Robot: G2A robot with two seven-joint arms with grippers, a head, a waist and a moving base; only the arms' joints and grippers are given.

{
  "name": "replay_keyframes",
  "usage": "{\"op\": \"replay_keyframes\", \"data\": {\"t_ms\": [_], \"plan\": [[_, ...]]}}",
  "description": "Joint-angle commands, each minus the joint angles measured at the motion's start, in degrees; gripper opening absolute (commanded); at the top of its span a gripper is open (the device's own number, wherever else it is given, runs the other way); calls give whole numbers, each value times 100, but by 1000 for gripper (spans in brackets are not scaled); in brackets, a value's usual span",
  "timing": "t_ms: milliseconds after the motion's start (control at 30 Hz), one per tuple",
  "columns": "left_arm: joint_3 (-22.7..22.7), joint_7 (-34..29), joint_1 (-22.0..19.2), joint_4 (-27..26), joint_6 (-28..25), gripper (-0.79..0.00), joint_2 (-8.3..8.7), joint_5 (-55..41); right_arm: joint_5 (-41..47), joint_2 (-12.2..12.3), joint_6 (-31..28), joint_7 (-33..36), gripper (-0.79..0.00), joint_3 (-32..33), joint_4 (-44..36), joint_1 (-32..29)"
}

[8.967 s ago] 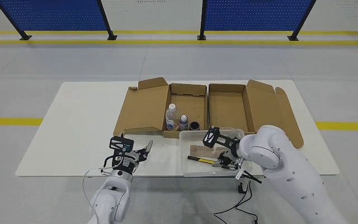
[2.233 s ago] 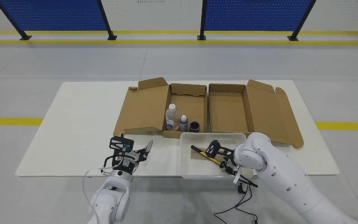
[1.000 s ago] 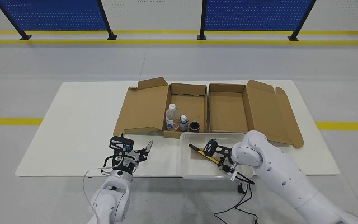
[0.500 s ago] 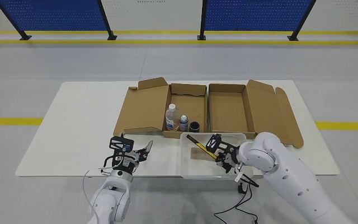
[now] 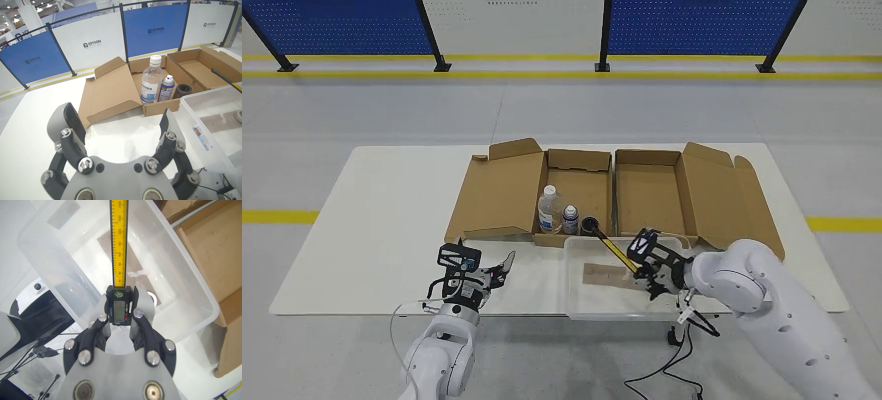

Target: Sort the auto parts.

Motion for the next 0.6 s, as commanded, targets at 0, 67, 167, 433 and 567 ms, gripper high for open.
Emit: {"op": "replay_keyframes", "data": {"t_ms": [0, 67, 167, 433, 567], "plan": [[0, 0, 0, 0, 0, 0, 0, 0, -16, 14, 211, -47, -785, 114, -164, -41], [0, 0, 0, 0, 0, 0, 0, 0, -97, 32, 435, -47, -785, 240, -357, -94], [0, 0, 0, 0, 0, 0, 0, 0, -185, 57, 716, -99, -785, 437, -653, -178], [0, 0, 0, 0, 0, 0, 0, 0, -319, 107, 1670, -182, -785, 1104, -898, -324], [0, 0, 0, 0, 0, 0, 0, 0, -350, 118, 1974, -243, -785, 1380, -724, -258]]}}
